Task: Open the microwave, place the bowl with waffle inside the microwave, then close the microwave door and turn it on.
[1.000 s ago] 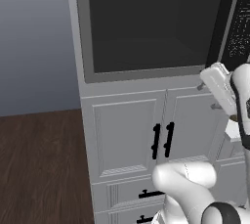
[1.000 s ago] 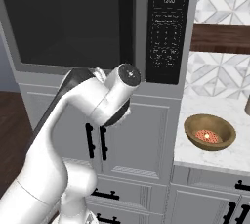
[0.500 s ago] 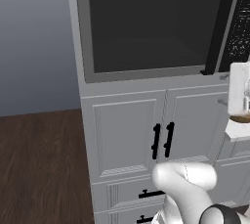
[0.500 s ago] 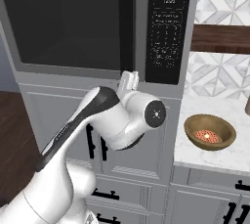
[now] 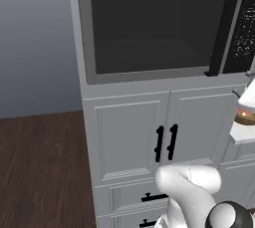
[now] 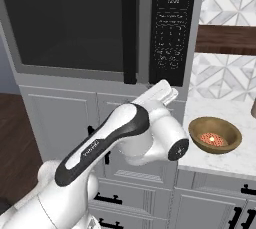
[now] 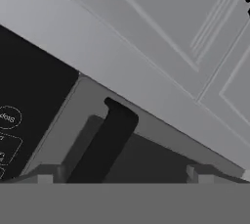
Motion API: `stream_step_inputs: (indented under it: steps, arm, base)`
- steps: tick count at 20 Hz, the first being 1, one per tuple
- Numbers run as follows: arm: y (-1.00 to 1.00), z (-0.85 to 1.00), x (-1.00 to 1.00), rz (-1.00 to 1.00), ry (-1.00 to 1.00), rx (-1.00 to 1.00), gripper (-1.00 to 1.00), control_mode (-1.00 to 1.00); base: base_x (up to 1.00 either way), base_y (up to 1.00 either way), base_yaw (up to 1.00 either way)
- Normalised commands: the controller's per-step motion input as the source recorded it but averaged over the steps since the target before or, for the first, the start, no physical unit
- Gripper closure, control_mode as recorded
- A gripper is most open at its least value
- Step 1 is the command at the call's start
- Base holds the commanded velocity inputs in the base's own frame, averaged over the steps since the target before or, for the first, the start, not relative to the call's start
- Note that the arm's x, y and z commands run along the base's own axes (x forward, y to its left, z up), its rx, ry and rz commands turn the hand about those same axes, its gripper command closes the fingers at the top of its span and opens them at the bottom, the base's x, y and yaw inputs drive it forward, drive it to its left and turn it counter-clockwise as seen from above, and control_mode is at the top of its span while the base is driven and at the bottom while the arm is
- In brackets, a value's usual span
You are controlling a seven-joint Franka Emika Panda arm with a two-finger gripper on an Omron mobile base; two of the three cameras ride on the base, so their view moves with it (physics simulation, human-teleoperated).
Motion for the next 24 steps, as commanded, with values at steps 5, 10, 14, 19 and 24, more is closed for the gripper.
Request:
stream_step_inputs:
  steps: [5,10,14,19,24]
  arm:
    - [0.13,0.26,0.43,-0.04,-0.01,0.44,-1.0,-1.0]
    - [0.67,0.1,0.37,-0.18,-0.04,0.11,-1.0,-1.0]
    - [0.06,0.0,0.01,-0.06,-0.02,0.16,-1.0,-1.0]
    - [0.0,0.03,0.03,0.0,-0.01,0.16,-1.0,-1.0]
    - [0.0,0.05,0.35,0.0,-0.01,0.1,-1.0,-1.0]
  base:
    - [0.0,0.0,0.0]
    - [0.0,0.0,0.0]
    - [0.0,0.0,0.0]
    - [0.0,0.0,0.0]
    - [0.0,0.0,0.0]
